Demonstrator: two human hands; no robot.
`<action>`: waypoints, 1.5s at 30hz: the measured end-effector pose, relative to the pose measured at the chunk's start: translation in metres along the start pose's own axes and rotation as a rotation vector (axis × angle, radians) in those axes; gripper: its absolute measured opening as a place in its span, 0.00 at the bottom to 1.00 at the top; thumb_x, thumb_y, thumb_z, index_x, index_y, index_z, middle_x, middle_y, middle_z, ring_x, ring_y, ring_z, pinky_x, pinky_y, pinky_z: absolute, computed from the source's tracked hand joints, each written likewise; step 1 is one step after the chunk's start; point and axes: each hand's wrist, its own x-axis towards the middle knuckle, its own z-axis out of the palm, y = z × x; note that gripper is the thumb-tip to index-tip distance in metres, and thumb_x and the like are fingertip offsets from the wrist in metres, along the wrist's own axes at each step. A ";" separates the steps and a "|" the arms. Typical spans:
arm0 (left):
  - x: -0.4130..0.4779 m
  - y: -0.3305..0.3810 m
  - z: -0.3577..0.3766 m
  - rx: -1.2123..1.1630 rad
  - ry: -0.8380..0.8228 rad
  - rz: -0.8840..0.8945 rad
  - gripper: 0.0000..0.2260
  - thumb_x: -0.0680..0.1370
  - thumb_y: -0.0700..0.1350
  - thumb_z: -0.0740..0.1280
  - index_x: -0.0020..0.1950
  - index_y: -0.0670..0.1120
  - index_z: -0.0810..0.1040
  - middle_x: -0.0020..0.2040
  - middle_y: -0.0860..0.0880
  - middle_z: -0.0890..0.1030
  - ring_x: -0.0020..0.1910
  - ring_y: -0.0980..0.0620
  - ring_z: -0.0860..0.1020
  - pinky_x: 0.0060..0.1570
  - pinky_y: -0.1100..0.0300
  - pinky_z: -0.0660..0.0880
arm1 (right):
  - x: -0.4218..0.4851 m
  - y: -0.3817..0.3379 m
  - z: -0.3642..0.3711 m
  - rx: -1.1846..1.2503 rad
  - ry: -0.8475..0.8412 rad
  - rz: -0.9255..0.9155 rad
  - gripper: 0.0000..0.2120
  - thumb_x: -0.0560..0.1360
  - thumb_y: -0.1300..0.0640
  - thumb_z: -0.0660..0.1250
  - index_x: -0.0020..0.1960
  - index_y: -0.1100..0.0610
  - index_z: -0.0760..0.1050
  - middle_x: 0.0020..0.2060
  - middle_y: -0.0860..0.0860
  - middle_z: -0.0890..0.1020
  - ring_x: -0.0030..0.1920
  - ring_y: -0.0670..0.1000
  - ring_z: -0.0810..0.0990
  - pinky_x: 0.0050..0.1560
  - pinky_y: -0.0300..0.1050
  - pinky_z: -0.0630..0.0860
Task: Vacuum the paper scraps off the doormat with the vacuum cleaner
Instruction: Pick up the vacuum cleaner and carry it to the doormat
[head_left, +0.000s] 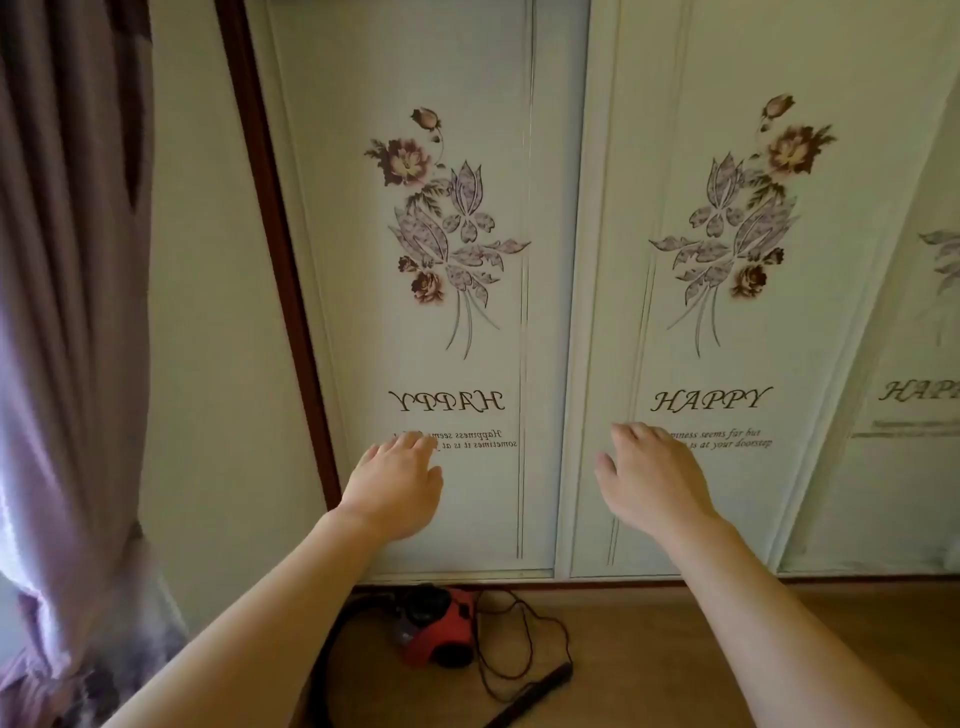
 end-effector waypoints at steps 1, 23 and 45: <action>0.010 0.007 0.002 -0.011 -0.005 -0.005 0.23 0.85 0.50 0.53 0.80 0.48 0.62 0.80 0.49 0.64 0.78 0.47 0.63 0.77 0.52 0.58 | 0.010 0.009 0.003 0.006 0.012 -0.006 0.21 0.83 0.49 0.52 0.69 0.58 0.70 0.66 0.53 0.77 0.65 0.55 0.74 0.66 0.51 0.71; 0.221 -0.017 0.060 -0.089 0.007 -0.136 0.22 0.86 0.50 0.53 0.80 0.47 0.63 0.79 0.49 0.65 0.78 0.47 0.63 0.75 0.52 0.59 | 0.231 0.028 0.087 -0.040 -0.041 -0.133 0.22 0.83 0.49 0.52 0.71 0.57 0.69 0.66 0.52 0.77 0.67 0.55 0.73 0.67 0.50 0.69; 0.455 -0.096 0.107 -0.008 -0.004 -0.216 0.22 0.86 0.51 0.52 0.80 0.47 0.63 0.79 0.49 0.65 0.79 0.50 0.61 0.79 0.51 0.54 | 0.488 -0.010 0.191 0.075 -0.058 -0.254 0.22 0.83 0.48 0.53 0.72 0.56 0.69 0.67 0.51 0.76 0.67 0.54 0.73 0.66 0.47 0.68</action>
